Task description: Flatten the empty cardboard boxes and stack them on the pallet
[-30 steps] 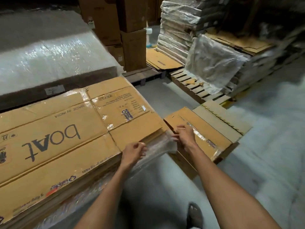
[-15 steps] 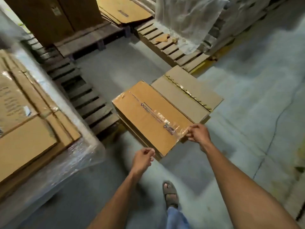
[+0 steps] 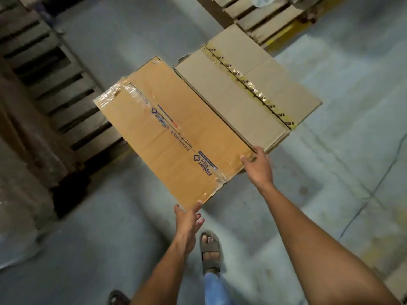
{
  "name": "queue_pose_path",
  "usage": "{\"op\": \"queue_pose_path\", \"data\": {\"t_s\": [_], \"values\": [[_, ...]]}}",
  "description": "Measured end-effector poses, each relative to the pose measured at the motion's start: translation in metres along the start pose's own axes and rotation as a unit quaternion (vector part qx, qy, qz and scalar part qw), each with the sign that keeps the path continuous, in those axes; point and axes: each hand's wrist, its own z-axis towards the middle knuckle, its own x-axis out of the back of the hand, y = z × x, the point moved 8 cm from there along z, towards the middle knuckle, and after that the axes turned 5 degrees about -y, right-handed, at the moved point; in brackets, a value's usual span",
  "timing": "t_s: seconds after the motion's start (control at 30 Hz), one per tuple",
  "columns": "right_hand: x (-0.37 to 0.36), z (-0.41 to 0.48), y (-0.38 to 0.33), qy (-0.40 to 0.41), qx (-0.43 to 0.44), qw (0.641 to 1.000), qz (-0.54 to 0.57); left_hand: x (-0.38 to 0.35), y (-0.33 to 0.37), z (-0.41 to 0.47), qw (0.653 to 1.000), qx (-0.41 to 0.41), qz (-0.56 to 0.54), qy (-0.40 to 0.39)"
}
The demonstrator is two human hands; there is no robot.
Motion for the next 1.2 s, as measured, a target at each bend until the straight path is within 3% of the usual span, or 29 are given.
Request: {"op": "queue_pose_path", "data": {"t_s": [0.23,0.33,0.47,0.63,0.77,0.93,1.2], "values": [[-0.012,0.014,0.0,0.005,-0.008,0.998,-0.056,-0.005,-0.001,0.01,0.995,0.014,-0.095,-0.025],[-0.008,0.011,-0.009,0.004,-0.005,0.998,-0.055,0.008,0.007,0.004,0.993,0.004,-0.117,0.004],[-0.009,-0.005,-0.044,-0.034,0.066,0.997,0.034,0.036,0.048,-0.024,0.987,-0.083,-0.13,0.055],[-0.021,-0.031,-0.129,-0.074,0.127,0.982,0.117,0.065,0.149,-0.067,0.966,-0.215,-0.135,0.048],[-0.021,-0.054,-0.174,-0.049,0.136,0.98,0.138,0.08,0.208,-0.094,0.967,-0.236,-0.084,0.036],[-0.009,-0.101,-0.21,-0.028,0.171,0.973,0.154,0.107,0.225,-0.134,0.964,-0.252,-0.084,0.023],[0.039,-0.224,-0.317,0.029,0.288,0.934,0.209,0.15,0.3,-0.261,0.929,-0.349,-0.116,-0.031]]}}
